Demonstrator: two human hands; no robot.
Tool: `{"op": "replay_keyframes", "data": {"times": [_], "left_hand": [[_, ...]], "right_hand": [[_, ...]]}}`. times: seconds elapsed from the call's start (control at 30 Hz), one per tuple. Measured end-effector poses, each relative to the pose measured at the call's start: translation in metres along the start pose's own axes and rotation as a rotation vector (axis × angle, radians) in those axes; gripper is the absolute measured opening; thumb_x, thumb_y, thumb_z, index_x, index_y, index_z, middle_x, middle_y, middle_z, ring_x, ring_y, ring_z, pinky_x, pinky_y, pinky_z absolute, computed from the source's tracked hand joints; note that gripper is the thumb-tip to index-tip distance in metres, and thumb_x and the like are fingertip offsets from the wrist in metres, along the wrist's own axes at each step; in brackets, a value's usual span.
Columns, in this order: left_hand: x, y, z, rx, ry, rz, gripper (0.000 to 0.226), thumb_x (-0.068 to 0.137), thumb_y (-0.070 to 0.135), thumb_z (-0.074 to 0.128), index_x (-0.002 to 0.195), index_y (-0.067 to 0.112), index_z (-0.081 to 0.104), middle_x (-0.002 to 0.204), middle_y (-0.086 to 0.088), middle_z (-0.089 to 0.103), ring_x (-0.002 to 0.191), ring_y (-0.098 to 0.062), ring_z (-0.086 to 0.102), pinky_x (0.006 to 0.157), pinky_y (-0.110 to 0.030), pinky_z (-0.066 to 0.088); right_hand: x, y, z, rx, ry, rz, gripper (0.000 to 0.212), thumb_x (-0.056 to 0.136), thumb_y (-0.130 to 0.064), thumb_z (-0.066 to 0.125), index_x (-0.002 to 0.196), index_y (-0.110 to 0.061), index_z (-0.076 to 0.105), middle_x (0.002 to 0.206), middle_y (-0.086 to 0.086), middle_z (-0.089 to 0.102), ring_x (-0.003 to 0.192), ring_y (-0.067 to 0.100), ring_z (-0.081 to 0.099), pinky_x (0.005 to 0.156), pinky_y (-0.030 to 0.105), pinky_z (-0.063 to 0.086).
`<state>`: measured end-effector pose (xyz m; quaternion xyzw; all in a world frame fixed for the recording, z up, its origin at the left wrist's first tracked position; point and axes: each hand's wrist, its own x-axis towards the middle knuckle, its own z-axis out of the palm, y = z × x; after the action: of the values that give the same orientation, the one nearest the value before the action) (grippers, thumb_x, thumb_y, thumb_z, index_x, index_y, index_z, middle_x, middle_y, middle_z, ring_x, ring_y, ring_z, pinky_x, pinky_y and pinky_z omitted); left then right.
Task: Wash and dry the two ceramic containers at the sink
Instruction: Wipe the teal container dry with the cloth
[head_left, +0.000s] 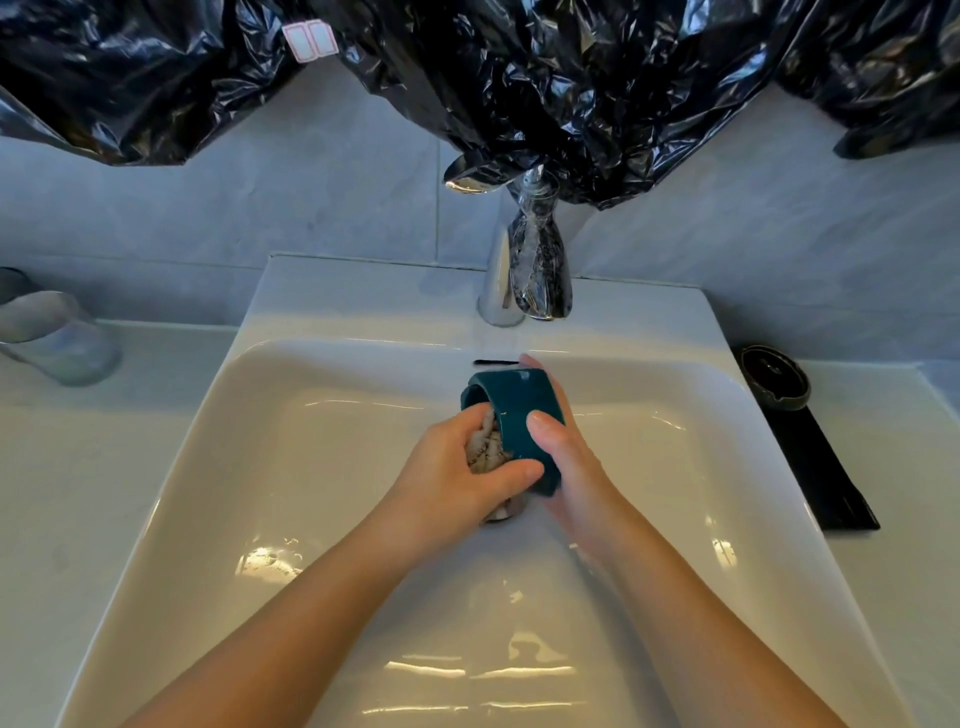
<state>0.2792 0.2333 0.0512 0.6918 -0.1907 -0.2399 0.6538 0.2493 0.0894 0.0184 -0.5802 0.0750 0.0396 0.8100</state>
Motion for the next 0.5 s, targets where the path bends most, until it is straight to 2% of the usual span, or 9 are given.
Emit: {"op": "replay_keyframes", "data": {"times": [0.07, 0.13, 0.17, 0.23, 0.3, 0.33, 0.4, 0.47, 0.5], "left_hand": [[-0.001, -0.001, -0.006, 0.248, -0.06, 0.127, 0.029, 0.081, 0.007, 0.073, 0.096, 0.028, 0.061, 0.086, 0.019, 0.067, 0.078, 0.0, 0.065, 0.069, -0.013, 0.05], [-0.003, -0.002, -0.006, 0.451, -0.106, 0.213, 0.03, 0.08, 0.011, 0.074, 0.098, 0.03, 0.06, 0.088, 0.027, 0.059, 0.082, 0.007, 0.06, 0.07, -0.007, 0.046], [-0.003, -0.004, -0.005, 0.406, -0.105, 0.188, 0.031, 0.08, 0.011, 0.074, 0.105, 0.024, 0.062, 0.092, 0.023, 0.061, 0.084, 0.006, 0.061, 0.071, -0.008, 0.046], [-0.003, -0.002, 0.0, 0.125, -0.097, 0.051, 0.033, 0.079, 0.006, 0.074, 0.108, 0.017, 0.062, 0.092, 0.008, 0.069, 0.081, -0.001, 0.067, 0.066, -0.013, 0.051], [-0.003, -0.001, 0.004, -0.113, -0.053, -0.054, 0.032, 0.08, 0.004, 0.072, 0.108, 0.017, 0.063, 0.089, -0.001, 0.072, 0.079, -0.012, 0.07, 0.064, -0.022, 0.055], [-0.003, -0.002, 0.005, -0.14, -0.023, -0.068, 0.031, 0.081, 0.005, 0.072, 0.108, 0.018, 0.063, 0.091, -0.005, 0.073, 0.081, -0.017, 0.071, 0.066, -0.027, 0.057], [-0.002, -0.004, 0.001, -0.009, 0.011, -0.004, 0.028, 0.081, 0.007, 0.072, 0.106, 0.016, 0.063, 0.089, -0.002, 0.072, 0.08, -0.013, 0.07, 0.065, -0.024, 0.056], [-0.001, -0.004, -0.003, 0.256, -0.033, 0.115, 0.025, 0.079, 0.008, 0.075, 0.099, 0.016, 0.062, 0.088, 0.015, 0.067, 0.081, 0.001, 0.065, 0.069, -0.012, 0.05], [-0.002, -0.005, -0.002, 0.334, -0.056, 0.156, 0.027, 0.079, 0.01, 0.076, 0.099, 0.02, 0.061, 0.091, 0.022, 0.062, 0.084, 0.006, 0.062, 0.071, -0.009, 0.048]], "right_hand": [[-0.002, -0.006, -0.004, 0.157, -0.12, 0.143, 0.072, 0.079, -0.055, 0.067, 0.141, -0.022, 0.05, 0.135, 0.013, 0.061, 0.122, 0.03, 0.061, 0.098, 0.044, 0.052], [-0.003, -0.01, -0.003, 0.25, -0.121, 0.226, 0.061, 0.082, -0.054, 0.06, 0.128, -0.014, 0.065, 0.126, 0.017, 0.067, 0.117, 0.03, 0.065, 0.095, 0.042, 0.054], [-0.003, -0.009, -0.002, 0.223, -0.078, 0.236, 0.06, 0.08, -0.051, 0.06, 0.126, -0.012, 0.065, 0.121, 0.016, 0.07, 0.112, 0.029, 0.067, 0.091, 0.04, 0.056], [0.0, -0.003, 0.0, 0.093, 0.002, 0.14, 0.066, 0.074, -0.043, 0.066, 0.134, -0.015, 0.056, 0.117, 0.015, 0.071, 0.106, 0.027, 0.069, 0.087, 0.04, 0.058], [0.003, 0.002, 0.001, -0.052, 0.045, -0.02, 0.07, 0.074, -0.042, 0.063, 0.139, -0.024, 0.047, 0.125, 0.013, 0.065, 0.107, 0.025, 0.067, 0.089, 0.042, 0.055], [0.002, 0.004, -0.001, -0.08, 0.032, -0.051, 0.073, 0.074, -0.044, 0.063, 0.142, -0.028, 0.043, 0.128, 0.01, 0.062, 0.109, 0.024, 0.066, 0.091, 0.042, 0.055], [0.001, 0.0, -0.005, -0.025, -0.024, 0.015, 0.081, 0.073, -0.051, 0.071, 0.145, -0.033, 0.04, 0.134, 0.006, 0.061, 0.117, 0.023, 0.064, 0.094, 0.04, 0.054], [0.0, -0.004, -0.008, 0.134, -0.111, 0.159, 0.084, 0.069, -0.062, 0.076, 0.14, -0.024, 0.053, 0.134, 0.011, 0.063, 0.12, 0.027, 0.063, 0.095, 0.041, 0.054], [0.0, -0.005, -0.008, 0.18, -0.117, 0.2, 0.075, 0.072, -0.061, 0.073, 0.132, -0.019, 0.061, 0.13, 0.015, 0.065, 0.118, 0.029, 0.064, 0.094, 0.04, 0.055]]}}
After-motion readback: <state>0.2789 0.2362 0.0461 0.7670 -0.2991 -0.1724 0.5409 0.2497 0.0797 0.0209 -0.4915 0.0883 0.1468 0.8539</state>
